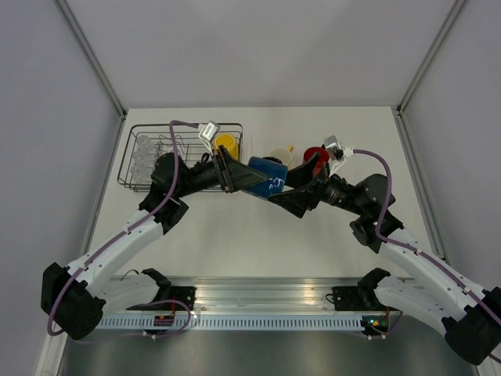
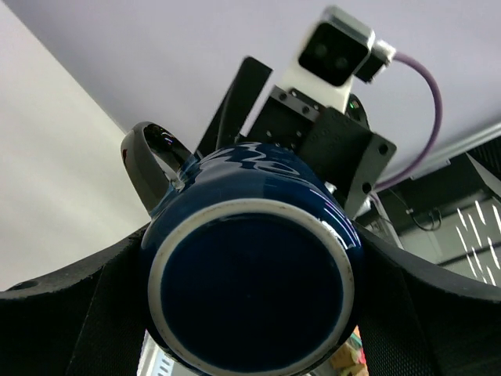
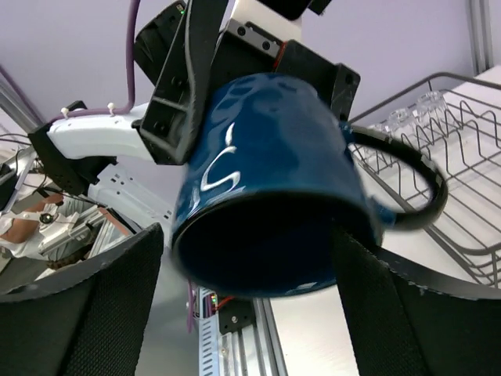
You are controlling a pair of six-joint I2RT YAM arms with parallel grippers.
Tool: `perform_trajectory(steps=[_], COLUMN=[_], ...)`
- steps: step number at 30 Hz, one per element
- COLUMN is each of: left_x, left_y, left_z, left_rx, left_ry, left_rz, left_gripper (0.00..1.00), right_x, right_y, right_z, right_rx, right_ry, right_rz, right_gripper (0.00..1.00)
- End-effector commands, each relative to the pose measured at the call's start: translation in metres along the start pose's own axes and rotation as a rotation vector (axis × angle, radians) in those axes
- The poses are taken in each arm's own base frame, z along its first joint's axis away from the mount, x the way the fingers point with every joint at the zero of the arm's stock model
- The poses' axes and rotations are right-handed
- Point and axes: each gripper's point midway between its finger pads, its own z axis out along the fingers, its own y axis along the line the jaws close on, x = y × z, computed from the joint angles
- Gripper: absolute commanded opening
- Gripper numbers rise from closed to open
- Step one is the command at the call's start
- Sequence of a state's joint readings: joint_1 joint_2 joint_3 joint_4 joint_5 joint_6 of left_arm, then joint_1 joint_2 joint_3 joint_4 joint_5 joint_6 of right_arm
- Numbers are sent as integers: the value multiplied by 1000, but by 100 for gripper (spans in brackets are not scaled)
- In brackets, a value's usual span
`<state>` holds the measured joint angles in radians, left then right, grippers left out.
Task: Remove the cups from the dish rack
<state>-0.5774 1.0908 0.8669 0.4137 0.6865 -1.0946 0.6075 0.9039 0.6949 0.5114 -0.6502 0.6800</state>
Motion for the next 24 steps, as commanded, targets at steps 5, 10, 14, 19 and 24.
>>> perform_trajectory(steps=[5,10,14,19,24], left_x=[6,10,14,20,23], left_y=[-39,-39,-44,-47,-38], left_z=[5,2,0,-3,-3], left_rx=[133,158,197,215,185], left_ry=[-89,-156,-159,-141,-137], left_rz=[-8,-69,-76,-36,-45], left_gripper=[2,2,2,26,100], right_x=[-20,-15,-12,-16,-22], right_y=[37,41,42,56,65], right_z=[0,-1,1,-9,-17], right_rx=[-151,-170,-178,-222,-233], right_ry=[-106,-108,-101,-134,-179], right_rz=[-76,-81,-83,-135,-176], right_gripper=[66,29,6,0,0])
